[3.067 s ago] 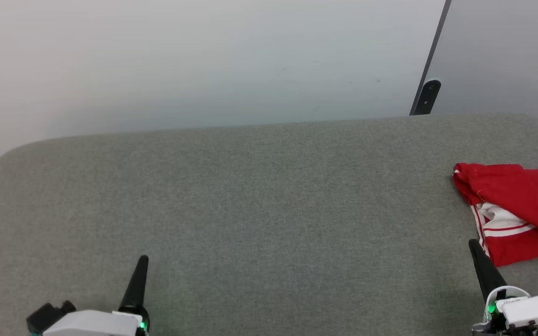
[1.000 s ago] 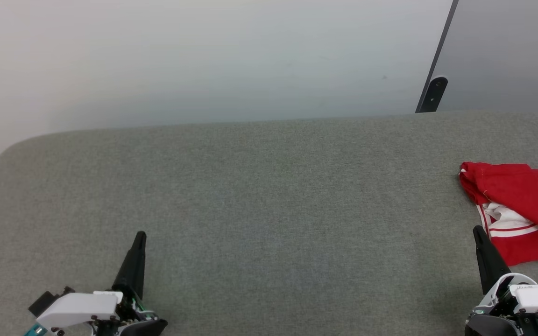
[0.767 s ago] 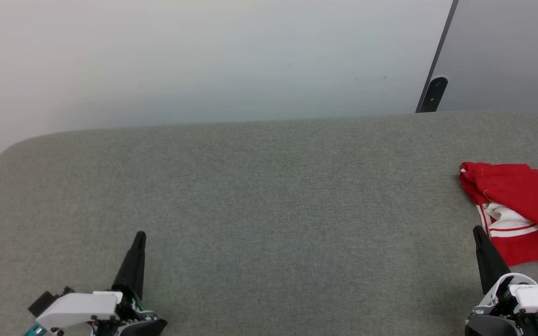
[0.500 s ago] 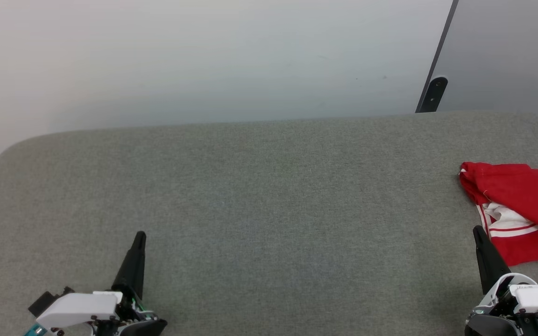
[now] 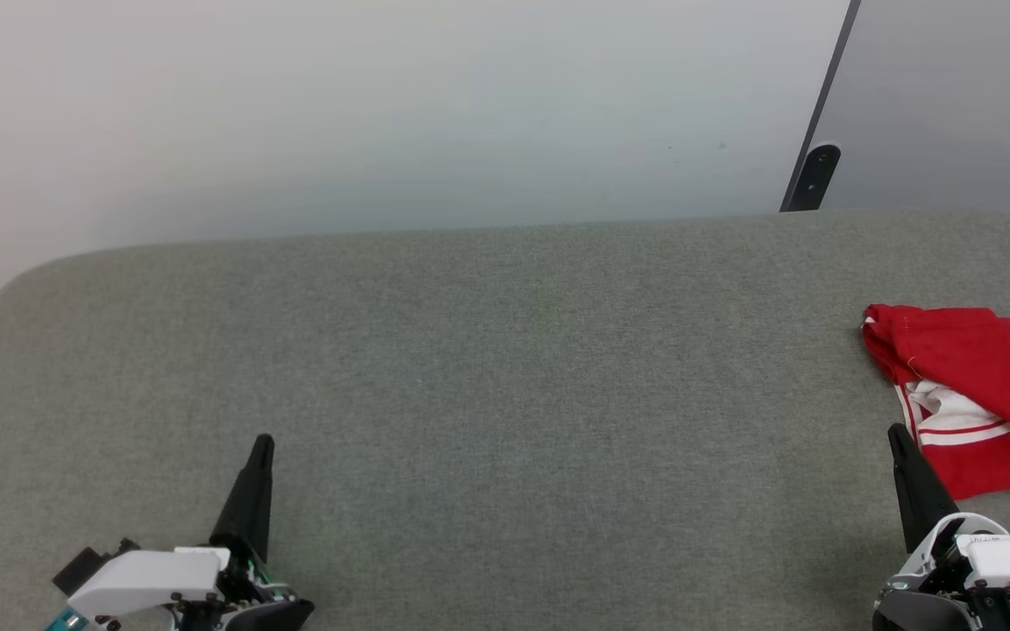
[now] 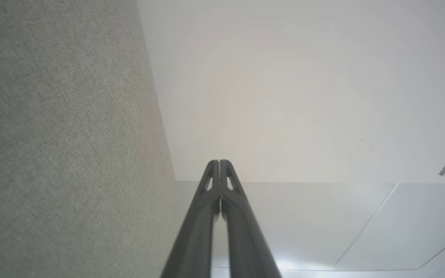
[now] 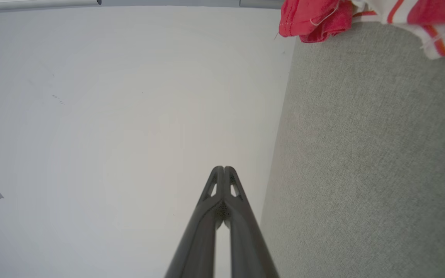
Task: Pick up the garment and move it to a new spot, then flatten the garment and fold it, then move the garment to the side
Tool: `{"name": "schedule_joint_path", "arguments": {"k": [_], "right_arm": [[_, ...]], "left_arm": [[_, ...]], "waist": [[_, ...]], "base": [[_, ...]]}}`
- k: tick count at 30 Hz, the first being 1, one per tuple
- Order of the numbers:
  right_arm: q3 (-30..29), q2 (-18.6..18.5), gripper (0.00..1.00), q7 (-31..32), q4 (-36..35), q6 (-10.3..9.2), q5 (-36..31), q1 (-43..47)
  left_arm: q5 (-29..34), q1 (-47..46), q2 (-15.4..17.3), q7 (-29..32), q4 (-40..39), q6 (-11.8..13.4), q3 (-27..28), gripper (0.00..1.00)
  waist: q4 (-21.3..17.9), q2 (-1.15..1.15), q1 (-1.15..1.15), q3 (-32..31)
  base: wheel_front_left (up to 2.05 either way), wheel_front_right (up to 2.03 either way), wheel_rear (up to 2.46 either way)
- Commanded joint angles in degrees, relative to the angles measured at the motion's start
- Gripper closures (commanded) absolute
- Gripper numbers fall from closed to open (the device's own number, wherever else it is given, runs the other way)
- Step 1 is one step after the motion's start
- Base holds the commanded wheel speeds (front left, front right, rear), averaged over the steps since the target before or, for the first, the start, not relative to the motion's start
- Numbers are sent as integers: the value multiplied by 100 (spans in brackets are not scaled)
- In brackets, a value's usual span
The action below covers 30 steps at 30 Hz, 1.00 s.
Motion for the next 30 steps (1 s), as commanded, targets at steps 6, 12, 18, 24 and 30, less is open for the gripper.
{"name": "schedule_joint_path", "arguments": {"k": [6,12,18,24,30], "right_arm": [[0,18,100,-11,5,-6,25,-25],[0,18,100,-11,5,-6,25,-25],[1,18,100,-12,5,-6,25,-25],[1,18,100,-12,5,-6,25,-25],[1,18,100,-12,5,-6,26,-25]], "left_arm": [[39,-65,-13,33,8,-34,23,100],[37,-66,-18,31,8,-34,31,100],[47,-66,-24,37,9,-34,38,100],[51,-67,-30,36,8,-34,44,100],[61,-68,-34,44,9,-34,51,100]], "waist": [[0,0,0,0],[0,0,0,0],[0,0,0,0],[0,0,0,0],[0,0,0,0]], "base": [[0,0,0],[0,0,0],[0,0,0],[0,0,0],[0,0,0]]}}
